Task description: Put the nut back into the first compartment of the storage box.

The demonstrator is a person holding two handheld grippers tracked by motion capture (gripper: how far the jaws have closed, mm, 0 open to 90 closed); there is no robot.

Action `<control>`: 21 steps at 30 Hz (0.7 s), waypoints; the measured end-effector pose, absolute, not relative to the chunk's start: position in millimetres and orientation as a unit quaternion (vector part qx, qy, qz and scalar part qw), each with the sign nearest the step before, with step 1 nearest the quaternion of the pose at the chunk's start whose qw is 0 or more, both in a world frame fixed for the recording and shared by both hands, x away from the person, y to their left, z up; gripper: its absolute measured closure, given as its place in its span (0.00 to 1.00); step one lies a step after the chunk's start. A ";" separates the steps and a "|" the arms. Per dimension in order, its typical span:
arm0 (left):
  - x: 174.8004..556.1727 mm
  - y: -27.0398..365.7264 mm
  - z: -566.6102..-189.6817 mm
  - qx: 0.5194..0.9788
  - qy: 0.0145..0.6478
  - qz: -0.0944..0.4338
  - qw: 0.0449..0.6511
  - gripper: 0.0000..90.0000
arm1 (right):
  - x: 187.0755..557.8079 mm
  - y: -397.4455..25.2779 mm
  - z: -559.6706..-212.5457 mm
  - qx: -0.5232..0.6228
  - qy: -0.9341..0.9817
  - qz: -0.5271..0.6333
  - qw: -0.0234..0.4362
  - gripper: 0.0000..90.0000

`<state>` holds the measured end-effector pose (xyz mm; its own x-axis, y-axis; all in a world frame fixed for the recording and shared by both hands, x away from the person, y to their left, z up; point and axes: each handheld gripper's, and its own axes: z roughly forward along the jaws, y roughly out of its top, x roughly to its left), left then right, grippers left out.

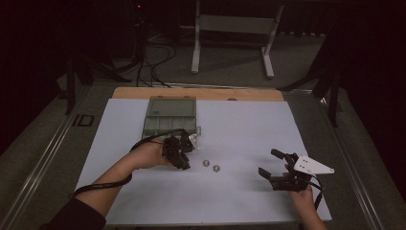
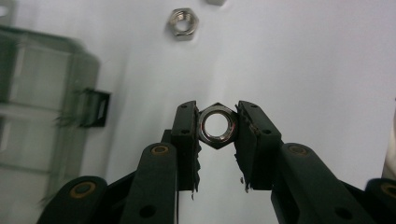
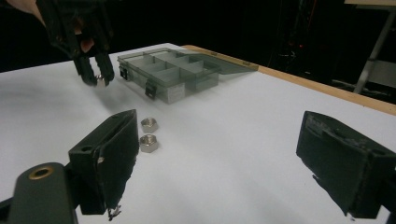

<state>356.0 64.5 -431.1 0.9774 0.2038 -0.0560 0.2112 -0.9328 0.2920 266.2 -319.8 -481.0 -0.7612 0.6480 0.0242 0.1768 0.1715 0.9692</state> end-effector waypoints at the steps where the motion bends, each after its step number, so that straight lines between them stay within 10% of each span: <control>1: 358.4 66.9 -429.2 0.982 0.110 -0.011 0.150 0.79 | 266.2 -319.8 -481.0 0.280 0.738 0.580 0.203 0.15; 21: 402.1 125.9 -401.9 0.969 0.201 0.021 0.144 0.79 | 266.4 -318.7 -481.2 0.278 0.739 0.579 0.203 0.15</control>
